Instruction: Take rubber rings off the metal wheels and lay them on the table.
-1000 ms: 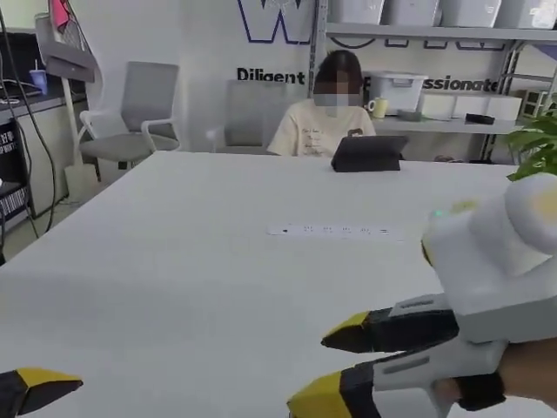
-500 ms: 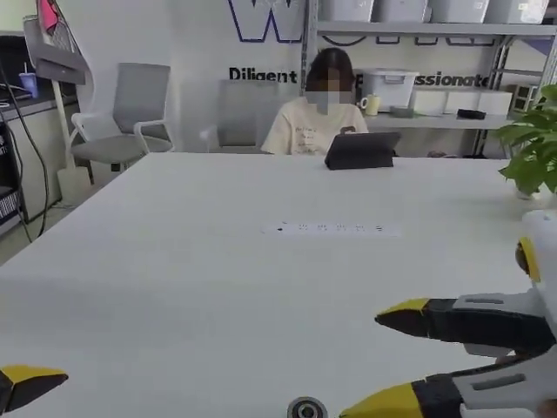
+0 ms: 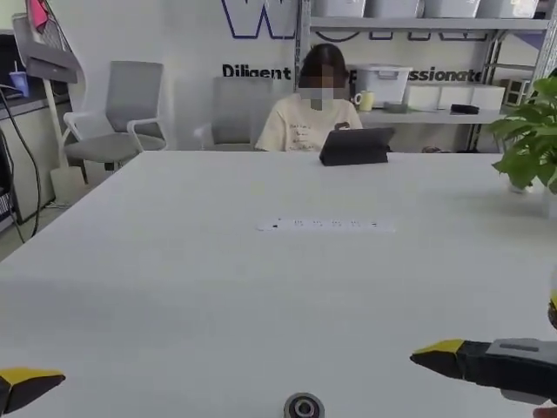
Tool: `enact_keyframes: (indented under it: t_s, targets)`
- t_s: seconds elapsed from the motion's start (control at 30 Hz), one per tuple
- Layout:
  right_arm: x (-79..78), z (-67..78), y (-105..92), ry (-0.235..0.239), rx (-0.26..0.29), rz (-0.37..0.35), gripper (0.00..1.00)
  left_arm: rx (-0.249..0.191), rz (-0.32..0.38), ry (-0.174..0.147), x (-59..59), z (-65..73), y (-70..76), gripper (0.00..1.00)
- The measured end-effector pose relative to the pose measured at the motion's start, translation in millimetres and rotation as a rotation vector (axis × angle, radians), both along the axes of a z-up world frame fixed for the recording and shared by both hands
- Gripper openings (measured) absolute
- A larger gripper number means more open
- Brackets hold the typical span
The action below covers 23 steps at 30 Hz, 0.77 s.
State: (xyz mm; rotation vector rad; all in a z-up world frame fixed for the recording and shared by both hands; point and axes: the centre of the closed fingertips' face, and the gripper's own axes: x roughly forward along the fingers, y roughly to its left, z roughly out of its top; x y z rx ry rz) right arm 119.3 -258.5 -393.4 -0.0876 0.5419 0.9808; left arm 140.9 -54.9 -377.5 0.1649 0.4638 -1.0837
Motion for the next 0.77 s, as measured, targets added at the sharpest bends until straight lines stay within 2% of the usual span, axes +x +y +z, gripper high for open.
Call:
enact_keyframes:
  t_s: [0.43,0.77]
  targets:
    - [-10.8,-29.8,-18.3,0.063,-0.029,-0.051,0.95,-0.013,0.018,0.021,-0.9,-5.0,4.1,0.99]
    - [-20.7,-49.1,-29.1,0.111,-0.084,-0.070,0.96,-0.011,0.022,0.031,-2.2,-7.5,6.0,0.99]
